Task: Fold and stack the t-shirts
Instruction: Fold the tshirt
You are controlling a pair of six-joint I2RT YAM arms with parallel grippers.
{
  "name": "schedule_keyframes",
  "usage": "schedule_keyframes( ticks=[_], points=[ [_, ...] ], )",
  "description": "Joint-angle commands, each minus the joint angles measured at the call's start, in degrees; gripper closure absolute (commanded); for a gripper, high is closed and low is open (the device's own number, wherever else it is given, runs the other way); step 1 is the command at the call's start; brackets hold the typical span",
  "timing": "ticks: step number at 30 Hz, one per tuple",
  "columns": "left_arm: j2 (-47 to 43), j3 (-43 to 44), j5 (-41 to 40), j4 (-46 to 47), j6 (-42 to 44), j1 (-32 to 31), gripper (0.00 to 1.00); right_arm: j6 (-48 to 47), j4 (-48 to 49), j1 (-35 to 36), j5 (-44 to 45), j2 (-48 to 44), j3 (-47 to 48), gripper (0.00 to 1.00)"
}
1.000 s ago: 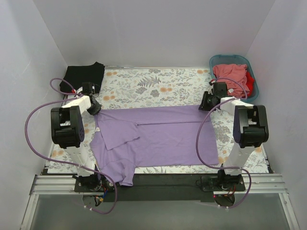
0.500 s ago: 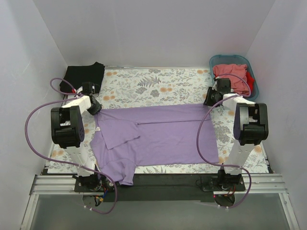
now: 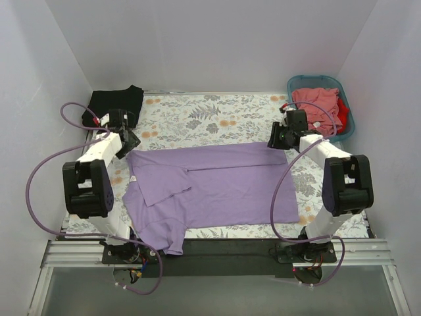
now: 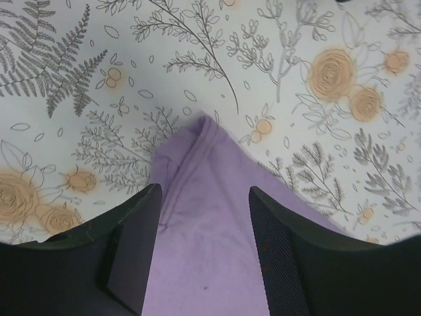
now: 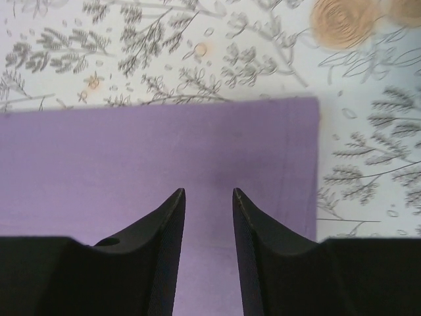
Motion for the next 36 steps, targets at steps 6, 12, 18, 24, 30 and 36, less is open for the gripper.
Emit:
schedule_keyframes(
  ticks=[6, 12, 18, 24, 30, 36],
  points=[
    [-9.45, -5.1, -2.92, -3.4, -0.75, -8.55, 0.5, -0.08, -1.71, 4.46, 1.02, 0.87, -1.68, 0.58],
    [-3.83, -6.77, 0.68, -1.29, -2.33, -12.34, 0.52, -0.16, -1.53, 5.08, 1.89, 4.82, -0.54, 0.58],
    [4.61, -4.58, -0.37, 0.38, -1.98, -12.34, 0.54, -2.63, -1.18, 4.03, 6.82, 9.92, 3.32, 0.58],
    [14.44, 4.11, -0.46, -0.14, -1.01, -12.34, 0.54, -2.01, -1.27, 0.78, 8.14, 18.0, 12.1, 0.58],
    [24.2, 18.87, 0.24, -2.68, -0.57, -12.34, 0.52, -4.38, -2.14, -1.77, 8.41, 27.84, 26.67, 0.58],
    [29.14, 30.82, -0.55, -4.45, 1.09, -12.34, 0.48, -6.67, -3.64, -1.86, 3.15, 34.18, 40.13, 0.58]
  ],
)
